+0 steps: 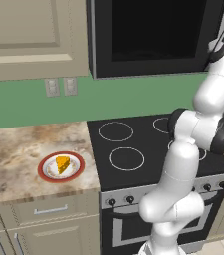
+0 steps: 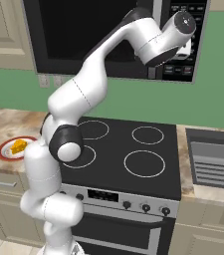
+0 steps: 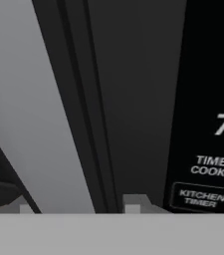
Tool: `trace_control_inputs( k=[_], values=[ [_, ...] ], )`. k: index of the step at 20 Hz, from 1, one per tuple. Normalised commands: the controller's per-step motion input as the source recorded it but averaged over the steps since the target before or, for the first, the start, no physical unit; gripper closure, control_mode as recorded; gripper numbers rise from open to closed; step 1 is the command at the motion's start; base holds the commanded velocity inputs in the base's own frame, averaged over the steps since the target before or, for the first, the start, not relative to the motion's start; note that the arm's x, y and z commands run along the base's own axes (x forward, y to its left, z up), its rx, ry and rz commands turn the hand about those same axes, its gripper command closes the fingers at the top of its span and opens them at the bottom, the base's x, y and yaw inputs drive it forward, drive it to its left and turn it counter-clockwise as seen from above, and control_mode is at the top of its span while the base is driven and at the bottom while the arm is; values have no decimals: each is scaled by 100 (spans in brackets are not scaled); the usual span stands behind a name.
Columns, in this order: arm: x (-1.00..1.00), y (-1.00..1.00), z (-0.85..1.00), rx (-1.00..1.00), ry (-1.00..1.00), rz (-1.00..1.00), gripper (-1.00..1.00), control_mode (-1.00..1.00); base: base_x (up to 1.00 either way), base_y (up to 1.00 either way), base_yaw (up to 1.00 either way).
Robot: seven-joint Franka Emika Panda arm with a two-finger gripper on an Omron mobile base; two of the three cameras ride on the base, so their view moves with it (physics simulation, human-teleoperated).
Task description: Pick the cheese from the counter and place it in the microwave. Then turn on the microwave.
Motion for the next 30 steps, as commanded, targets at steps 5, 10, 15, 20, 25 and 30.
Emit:
trace_control_inputs(
  k=[5,10,15,20,25,30],
  values=[
    [-3,19,-4,1,-1,-4,100,-100,0,0,0],
    [-16,14,-2,3,-7,-5,100,-100,0,0,0],
    [-37,9,0,9,-11,-4,100,-100,0,0,0],
    [-53,6,0,7,-12,-1,100,-100,0,0,0],
    [-59,3,5,3,-9,0,100,-100,0,0,0],
    [-61,3,10,1,-4,0,100,-100,0,0,0]
  ],
)
